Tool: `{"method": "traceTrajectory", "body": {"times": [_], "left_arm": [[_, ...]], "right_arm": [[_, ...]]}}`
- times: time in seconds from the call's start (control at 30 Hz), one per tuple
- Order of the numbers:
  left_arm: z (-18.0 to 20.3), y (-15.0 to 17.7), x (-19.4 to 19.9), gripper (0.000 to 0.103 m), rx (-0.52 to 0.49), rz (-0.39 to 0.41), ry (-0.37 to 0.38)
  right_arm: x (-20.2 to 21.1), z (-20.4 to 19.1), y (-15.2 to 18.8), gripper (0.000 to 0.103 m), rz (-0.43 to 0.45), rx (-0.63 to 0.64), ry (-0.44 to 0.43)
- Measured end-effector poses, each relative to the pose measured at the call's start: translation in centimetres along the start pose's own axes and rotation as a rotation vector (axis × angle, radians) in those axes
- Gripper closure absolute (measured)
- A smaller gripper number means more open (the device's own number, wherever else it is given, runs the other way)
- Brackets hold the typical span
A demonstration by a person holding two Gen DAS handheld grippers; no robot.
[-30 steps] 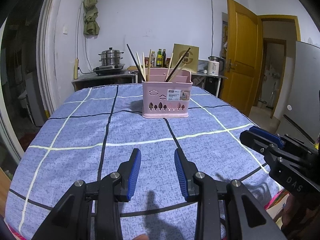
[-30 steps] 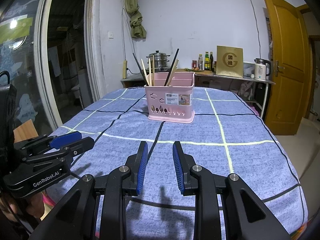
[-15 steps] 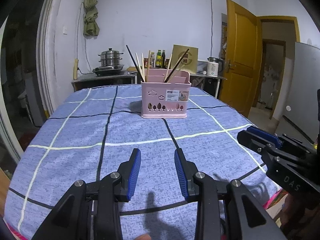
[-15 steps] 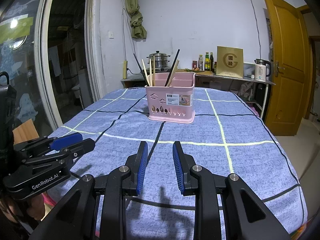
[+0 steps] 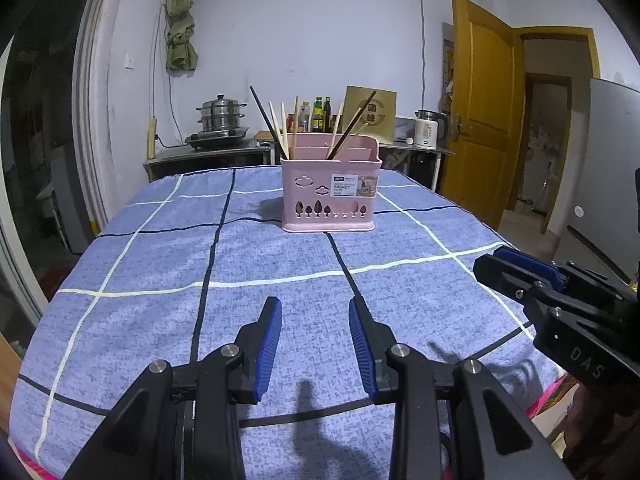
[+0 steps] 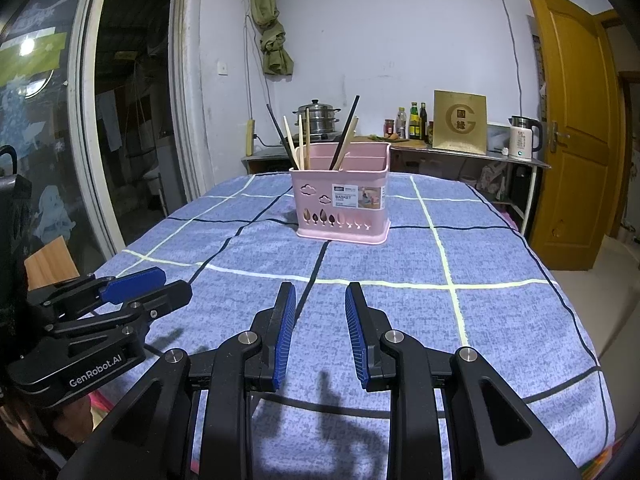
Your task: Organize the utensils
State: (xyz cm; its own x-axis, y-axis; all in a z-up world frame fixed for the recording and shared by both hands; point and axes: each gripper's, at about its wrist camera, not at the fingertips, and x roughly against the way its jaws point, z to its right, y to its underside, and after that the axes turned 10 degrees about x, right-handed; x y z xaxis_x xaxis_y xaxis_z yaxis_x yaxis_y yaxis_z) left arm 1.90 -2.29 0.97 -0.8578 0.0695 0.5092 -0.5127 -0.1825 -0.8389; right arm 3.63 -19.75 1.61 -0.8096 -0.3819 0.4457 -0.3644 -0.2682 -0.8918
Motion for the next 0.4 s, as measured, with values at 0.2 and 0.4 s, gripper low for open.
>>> {"method": "traceTrajectory", "body": {"times": [0.2,0.4], "left_arm": [[-0.13,-0.04,-0.30,0.069,0.010,-0.004,-0.008],[-0.28,-0.08,-0.43,0.068,0.019,-0.009,-0.008]], "right_arm": [[0.01,-0.16,0.18,0.076,-0.002,0.003,-0.001],[0.10,-0.22,0.19,0.077,-0.002,0.004,-0.002]]}}
